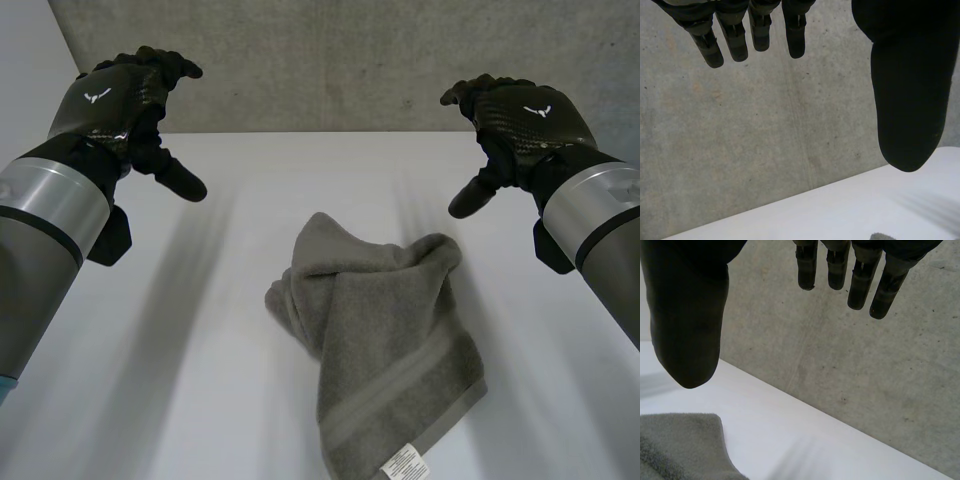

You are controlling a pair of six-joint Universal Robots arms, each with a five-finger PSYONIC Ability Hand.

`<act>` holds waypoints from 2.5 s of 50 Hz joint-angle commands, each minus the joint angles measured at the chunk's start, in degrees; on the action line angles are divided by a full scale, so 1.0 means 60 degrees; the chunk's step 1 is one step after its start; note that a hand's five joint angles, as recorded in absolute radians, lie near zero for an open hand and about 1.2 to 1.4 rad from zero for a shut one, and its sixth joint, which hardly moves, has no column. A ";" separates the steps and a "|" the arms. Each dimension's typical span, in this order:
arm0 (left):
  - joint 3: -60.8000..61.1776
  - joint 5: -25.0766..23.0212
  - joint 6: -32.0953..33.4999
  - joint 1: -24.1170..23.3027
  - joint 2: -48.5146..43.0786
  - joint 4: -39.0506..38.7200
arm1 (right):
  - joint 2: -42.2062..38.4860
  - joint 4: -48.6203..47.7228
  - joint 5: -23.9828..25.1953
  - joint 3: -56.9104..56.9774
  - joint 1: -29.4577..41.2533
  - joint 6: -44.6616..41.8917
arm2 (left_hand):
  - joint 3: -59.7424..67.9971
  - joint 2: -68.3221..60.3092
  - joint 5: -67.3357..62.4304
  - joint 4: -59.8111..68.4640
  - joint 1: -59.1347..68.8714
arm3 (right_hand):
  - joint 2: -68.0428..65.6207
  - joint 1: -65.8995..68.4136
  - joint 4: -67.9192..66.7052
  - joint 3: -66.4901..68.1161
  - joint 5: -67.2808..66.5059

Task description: Fold the laundry

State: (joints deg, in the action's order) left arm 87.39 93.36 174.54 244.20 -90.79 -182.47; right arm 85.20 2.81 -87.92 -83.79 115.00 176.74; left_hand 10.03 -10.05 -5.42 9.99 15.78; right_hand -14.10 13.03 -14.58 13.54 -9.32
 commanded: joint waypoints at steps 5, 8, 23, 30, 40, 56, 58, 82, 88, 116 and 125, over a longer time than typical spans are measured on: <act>0.0508 -0.0003 -0.0116 0.0125 0.0088 0.0061 | 0.0331 -0.0146 0.0107 -0.0624 -0.0563 -0.0994 | 0.0030 -0.0028 0.0868 0.0038 -0.0928 | 0.0683 -0.0505 0.0763 -0.0589 0.1553; 0.0596 -0.0018 -0.0116 0.0111 0.0088 0.0061 | 0.0331 -0.0146 0.0107 -0.0595 -0.0563 -0.0979 | 0.0030 -0.0028 0.0868 0.0038 -0.0928 | 0.0683 -0.0505 0.0763 -0.0589 0.1553; 0.1109 -0.0018 -0.0131 0.0081 0.0147 -0.0027 | 0.0346 -0.0190 0.0136 -0.0639 -0.0489 -0.0965 | 0.0030 -0.0028 0.0868 0.0038 -0.0928 | 0.0683 -0.0505 0.0763 -0.0589 0.1553; 0.1123 -0.0018 -0.0131 0.0081 0.0147 -0.0027 | 0.0346 -0.0190 0.0136 -0.0595 -0.0563 -0.0965 | 0.0030 -0.0028 0.0868 0.0038 -0.0928 | 0.0683 -0.0505 0.0763 -0.0589 0.1553; 0.1109 -0.0018 -0.0131 0.0096 0.0147 -0.0027 | 0.0346 -0.0176 0.0136 -0.0624 -0.0563 -0.0965 | 0.0086 -0.0084 0.0812 0.0093 -0.0872 | 0.0683 -0.0505 0.0763 -0.0589 0.1553; 0.0904 -0.0018 -0.0116 0.0140 0.0118 -0.0057 | 0.0346 -0.0190 0.0151 -0.0639 -0.0548 -0.0979 | 0.0114 -0.0112 0.0784 0.0121 -0.0844 | 0.0683 -0.0505 0.0763 -0.0589 0.1553; 0.0904 -0.0018 -0.0116 0.0154 0.0117 -0.0057 | 0.0346 -0.0190 0.0151 -0.0639 -0.0548 -0.0979 | 0.0114 -0.0112 0.0783 0.0122 -0.0843 | 0.0683 -0.0505 0.0763 -0.0589 0.1553; 0.0142 -0.0399 -0.0087 -0.0021 -0.1128 -0.0672 | 0.0317 -0.0190 0.0078 -0.0507 -0.0870 -0.0979 | 0.0030 -0.0028 0.0868 0.0038 -0.0928 | 0.0683 -0.0505 0.0763 -0.0589 0.1553; -0.1304 -0.1977 -0.0101 -0.0387 -0.3100 -0.0789 | 0.0346 0.0073 0.0063 -0.0361 -0.1866 -0.1067 | 0.0226 -0.0224 0.0671 0.0234 -0.0731 | 0.0683 -0.0505 0.0763 -0.0589 0.1553; -0.3359 -0.3094 0.2901 -0.0812 -0.6856 0.0865 | 0.0011 0.0220 0.2041 -0.3130 -0.3214 -0.1082 | 0.6911 -0.6909 -0.6013 0.6918 0.5953 | 0.0683 -0.0505 0.0763 -0.0589 0.1553; -0.2919 -0.3094 0.3825 -0.1017 -0.6386 0.1862 | -0.0738 0.0205 0.2026 -0.2822 -0.3214 -0.0921 | 1.1661 -1.1659 -1.0763 1.1669 1.0703 | 0.0683 -0.0505 0.0763 -0.0589 0.1553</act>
State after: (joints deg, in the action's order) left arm 68.04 74.80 194.19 238.65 -131.19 -174.55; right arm 83.27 4.10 -75.55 -102.00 95.65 170.66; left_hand 64.46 -64.55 -53.86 64.56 63.28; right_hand -14.10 13.03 -14.58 13.51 -3.51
